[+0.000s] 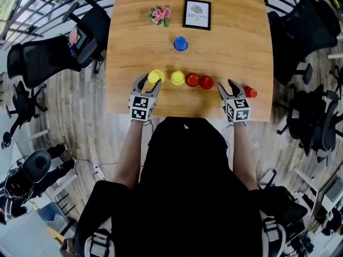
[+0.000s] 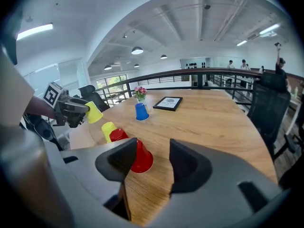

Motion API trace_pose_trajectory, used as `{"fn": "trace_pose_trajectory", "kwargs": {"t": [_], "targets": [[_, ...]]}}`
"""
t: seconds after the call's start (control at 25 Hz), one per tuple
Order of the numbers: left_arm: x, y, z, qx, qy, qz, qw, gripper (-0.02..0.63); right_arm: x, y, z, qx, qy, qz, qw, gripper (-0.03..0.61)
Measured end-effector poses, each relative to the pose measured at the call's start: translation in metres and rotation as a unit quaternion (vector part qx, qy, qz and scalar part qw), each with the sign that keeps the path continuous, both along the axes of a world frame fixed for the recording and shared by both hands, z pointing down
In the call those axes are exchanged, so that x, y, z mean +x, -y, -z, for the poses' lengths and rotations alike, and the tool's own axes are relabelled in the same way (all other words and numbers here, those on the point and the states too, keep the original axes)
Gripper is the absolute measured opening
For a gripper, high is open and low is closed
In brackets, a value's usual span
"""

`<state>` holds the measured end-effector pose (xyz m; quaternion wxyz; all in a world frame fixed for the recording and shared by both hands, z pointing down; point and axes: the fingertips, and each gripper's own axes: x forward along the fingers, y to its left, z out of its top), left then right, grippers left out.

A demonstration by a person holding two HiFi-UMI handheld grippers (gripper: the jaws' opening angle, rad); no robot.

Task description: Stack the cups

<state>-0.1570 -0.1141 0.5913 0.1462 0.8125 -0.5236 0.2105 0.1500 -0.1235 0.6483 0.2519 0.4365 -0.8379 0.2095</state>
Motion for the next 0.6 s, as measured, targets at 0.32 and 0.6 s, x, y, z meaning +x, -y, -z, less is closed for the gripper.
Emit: {"fn": "trace_pose_trajectory", "kwargs": {"t": [0.32,0.6], "targets": [[0.059,0.004,0.018,0.016,-0.019,-0.034,0.9991,0.250,0.007,-0.008,-0.011,-0.007,0.007,0.017,1.000,0.224],[0.103,0.006,0.015,0.013,-0.011,-0.089,0.9959,0.251,0.016,-0.015,-0.018,-0.014,-0.001,0.018,1.000,0.219]]}}
